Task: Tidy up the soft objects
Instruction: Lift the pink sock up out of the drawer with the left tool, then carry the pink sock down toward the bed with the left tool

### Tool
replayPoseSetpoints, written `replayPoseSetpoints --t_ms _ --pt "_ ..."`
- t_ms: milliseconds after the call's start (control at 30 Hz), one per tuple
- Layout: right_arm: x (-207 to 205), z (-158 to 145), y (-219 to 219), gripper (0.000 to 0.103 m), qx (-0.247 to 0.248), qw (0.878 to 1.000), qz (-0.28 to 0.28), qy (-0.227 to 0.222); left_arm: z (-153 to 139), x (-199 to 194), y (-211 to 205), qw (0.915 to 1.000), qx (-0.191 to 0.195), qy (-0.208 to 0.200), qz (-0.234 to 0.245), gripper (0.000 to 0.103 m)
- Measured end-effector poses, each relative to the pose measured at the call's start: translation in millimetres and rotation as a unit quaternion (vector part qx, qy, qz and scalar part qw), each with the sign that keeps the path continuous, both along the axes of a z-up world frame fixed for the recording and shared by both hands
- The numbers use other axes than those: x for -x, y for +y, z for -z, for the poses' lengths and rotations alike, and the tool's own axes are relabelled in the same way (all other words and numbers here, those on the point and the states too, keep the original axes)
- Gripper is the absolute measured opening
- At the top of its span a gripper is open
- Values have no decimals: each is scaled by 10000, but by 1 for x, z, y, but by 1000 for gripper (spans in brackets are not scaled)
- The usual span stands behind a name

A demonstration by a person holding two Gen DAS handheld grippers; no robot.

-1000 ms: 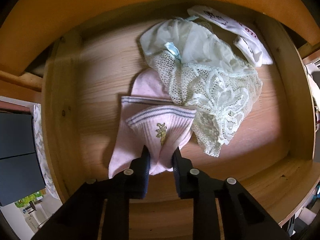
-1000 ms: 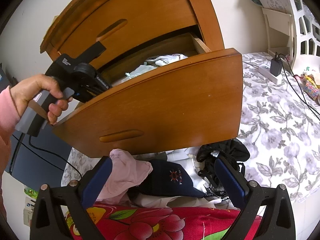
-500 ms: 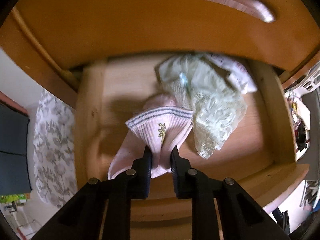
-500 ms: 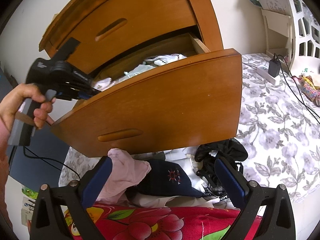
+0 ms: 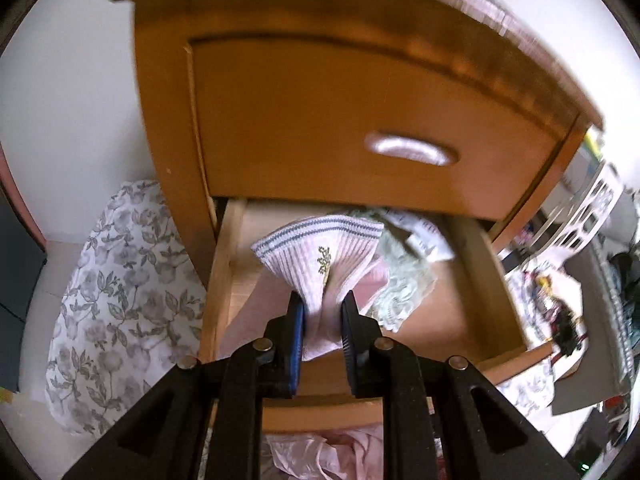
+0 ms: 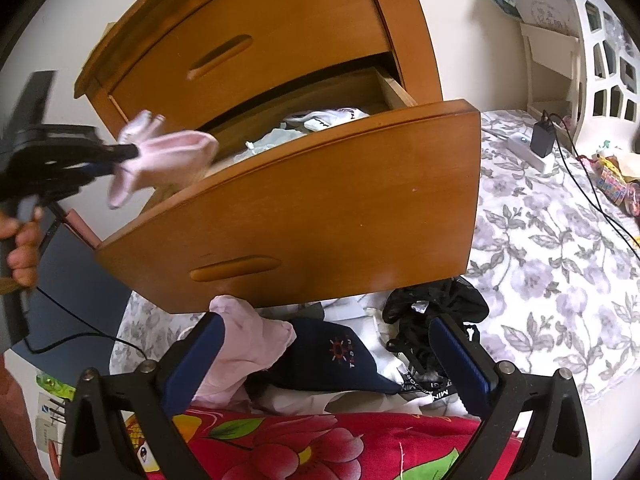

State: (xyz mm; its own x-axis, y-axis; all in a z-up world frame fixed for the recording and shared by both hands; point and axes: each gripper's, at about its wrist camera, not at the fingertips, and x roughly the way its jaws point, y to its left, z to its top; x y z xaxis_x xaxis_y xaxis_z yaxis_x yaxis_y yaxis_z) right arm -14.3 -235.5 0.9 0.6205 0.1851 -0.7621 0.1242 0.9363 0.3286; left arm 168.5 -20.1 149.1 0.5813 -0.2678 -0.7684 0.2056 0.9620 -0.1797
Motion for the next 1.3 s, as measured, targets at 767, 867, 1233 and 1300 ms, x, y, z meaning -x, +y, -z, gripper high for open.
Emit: replayPoseSetpoints --t_ms 767,867,1233,1300 --pt "0 -3 5 103 317 9995 38 42 -79 119 37 9842 629 -1632 -285 18" --pt "0 -4 5 103 348 9994 45 43 -78 130 39 9830 667 -1688 -271 18" --pt "0 -4 7 103 479 9988 49 69 -41 135 37 9900 805 -1151 -96 11" --pt "0 -4 7 103 485 9988 50 71 -27 131 34 9928 781 -909 -74 11"
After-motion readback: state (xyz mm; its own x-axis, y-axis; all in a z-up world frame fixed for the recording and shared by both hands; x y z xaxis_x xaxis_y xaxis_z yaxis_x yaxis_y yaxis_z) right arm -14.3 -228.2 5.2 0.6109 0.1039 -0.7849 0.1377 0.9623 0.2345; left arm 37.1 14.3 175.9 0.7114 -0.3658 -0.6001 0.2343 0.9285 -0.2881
